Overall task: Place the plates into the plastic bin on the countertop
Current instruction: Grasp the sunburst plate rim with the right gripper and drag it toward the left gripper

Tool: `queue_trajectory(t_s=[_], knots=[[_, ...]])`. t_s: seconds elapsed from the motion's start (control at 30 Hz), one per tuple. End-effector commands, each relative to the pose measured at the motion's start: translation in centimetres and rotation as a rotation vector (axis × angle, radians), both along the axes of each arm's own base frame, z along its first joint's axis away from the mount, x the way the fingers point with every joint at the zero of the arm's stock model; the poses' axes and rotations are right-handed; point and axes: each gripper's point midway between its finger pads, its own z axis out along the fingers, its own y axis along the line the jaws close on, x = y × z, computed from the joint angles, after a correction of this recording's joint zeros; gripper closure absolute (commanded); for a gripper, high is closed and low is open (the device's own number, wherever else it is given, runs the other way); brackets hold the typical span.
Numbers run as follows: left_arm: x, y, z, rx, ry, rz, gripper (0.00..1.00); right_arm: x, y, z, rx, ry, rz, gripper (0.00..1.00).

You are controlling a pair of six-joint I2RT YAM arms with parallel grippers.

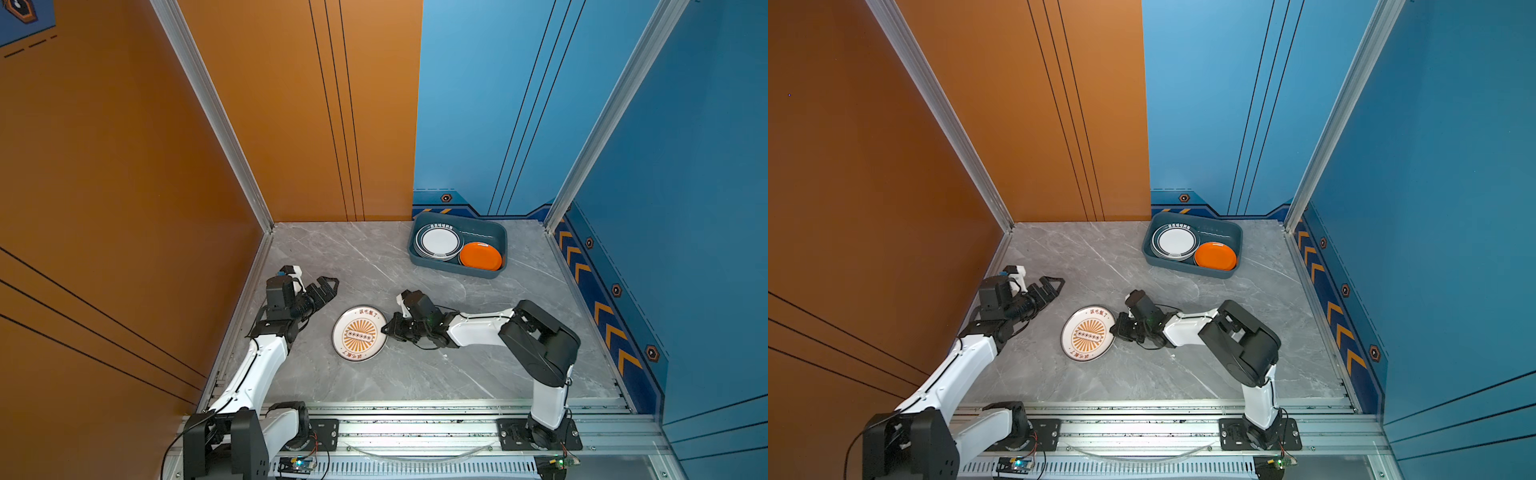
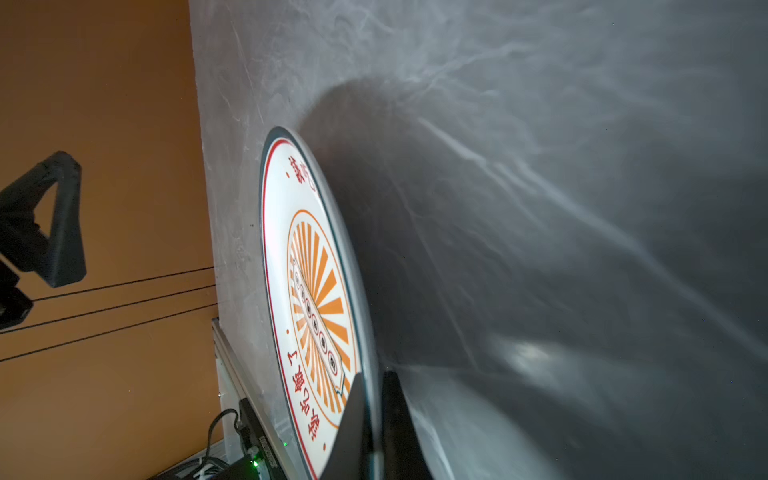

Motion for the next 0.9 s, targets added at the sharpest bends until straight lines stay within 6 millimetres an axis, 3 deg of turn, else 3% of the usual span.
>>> queue_trajectory(t_s=[0.0,0.27,0.43,0.53,0.7,0.83,0.87], knots=[[0.4,-2.1,0.3,-0.017,-0.015,-0.092,0.02,0.5,-3.4,1.6,-0.049,-0.054,-0.016,1.0],[0.5,-7.3,-1.5,-0.009,0.0,-0.245,0.02,1.7,-9.1,6.1,-0.007,-0.108,-0.096,1.0],[0.9,-11.5,-1.5,-0.093,-0.027,-0.358,0.02,2.0,-12.7,8.2,-0.002,-0.146,-0.16,1.0],[0.8,-14.2,-1.1,-0.133,-0.051,-0.432,0.0,1.9,-14.3,9.3,0.004,-0.168,-0.183,1.0],[0.2,-18.4,-0.4,-0.159,-0.08,-0.54,0.09,1.9,-16.2,10.9,0.024,-0.195,-0.224,1.0],[-0.1,-20.3,0.2,-0.176,-0.099,-0.587,0.12,2.2,-17.1,12.0,0.07,-0.207,-0.251,1.0],[-0.1,-20.6,0.3,-0.181,-0.101,-0.595,0.18,2.2,-17.2,12.2,0.082,-0.208,-0.258,1.0]])
